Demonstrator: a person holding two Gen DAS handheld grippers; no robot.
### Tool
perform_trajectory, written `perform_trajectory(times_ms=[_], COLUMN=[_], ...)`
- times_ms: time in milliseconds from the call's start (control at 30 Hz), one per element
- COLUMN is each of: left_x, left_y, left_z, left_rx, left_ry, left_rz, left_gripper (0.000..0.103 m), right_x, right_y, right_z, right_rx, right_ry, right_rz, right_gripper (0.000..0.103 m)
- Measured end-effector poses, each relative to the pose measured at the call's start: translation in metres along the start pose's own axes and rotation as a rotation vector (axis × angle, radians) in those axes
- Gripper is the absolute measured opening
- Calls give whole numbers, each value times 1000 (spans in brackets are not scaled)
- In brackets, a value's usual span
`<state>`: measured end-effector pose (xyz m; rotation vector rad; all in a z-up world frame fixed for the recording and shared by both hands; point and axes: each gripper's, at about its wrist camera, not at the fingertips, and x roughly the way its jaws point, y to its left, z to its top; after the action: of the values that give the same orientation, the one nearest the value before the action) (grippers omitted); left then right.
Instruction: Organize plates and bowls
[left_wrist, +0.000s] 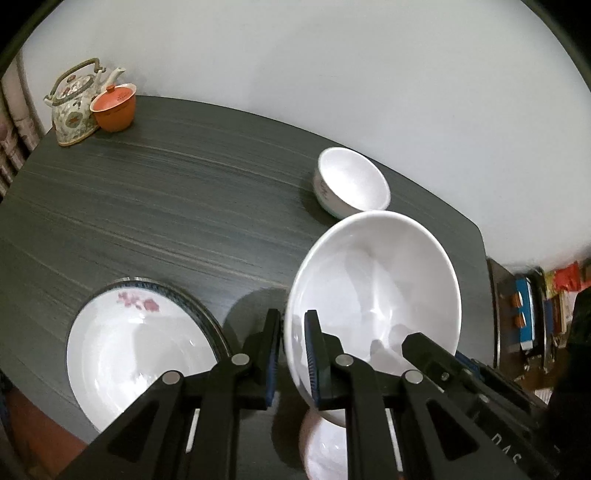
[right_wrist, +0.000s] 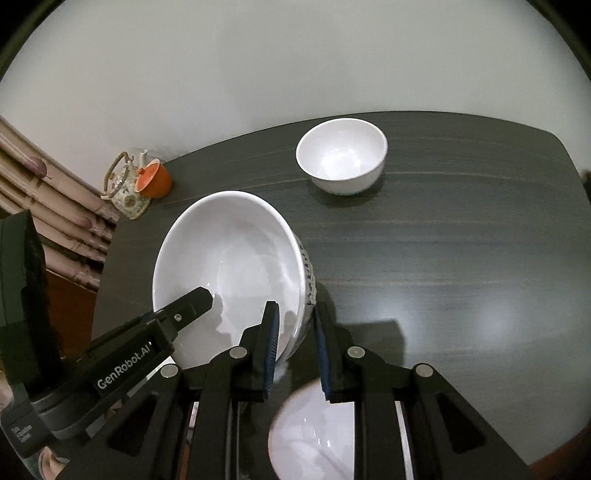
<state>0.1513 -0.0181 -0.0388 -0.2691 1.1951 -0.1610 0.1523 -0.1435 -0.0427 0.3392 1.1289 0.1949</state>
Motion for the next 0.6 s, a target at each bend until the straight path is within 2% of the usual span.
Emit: perform_trajectory(times_ms=[300,600], left_x=[-20,-9], left_y=[-28,-41], left_z=[-43,-81], left_rx=[60,100], left_ry=[31,111], left_rz=[-23,-28], left_gripper=[13,13], right_x=[-37,-46], right_y=[-25,-54], right_z=[-43,-84], right_rx=[43,107], right_ry=[-19,-2], right_rz=[-11,-30], right_gripper=[19,19])
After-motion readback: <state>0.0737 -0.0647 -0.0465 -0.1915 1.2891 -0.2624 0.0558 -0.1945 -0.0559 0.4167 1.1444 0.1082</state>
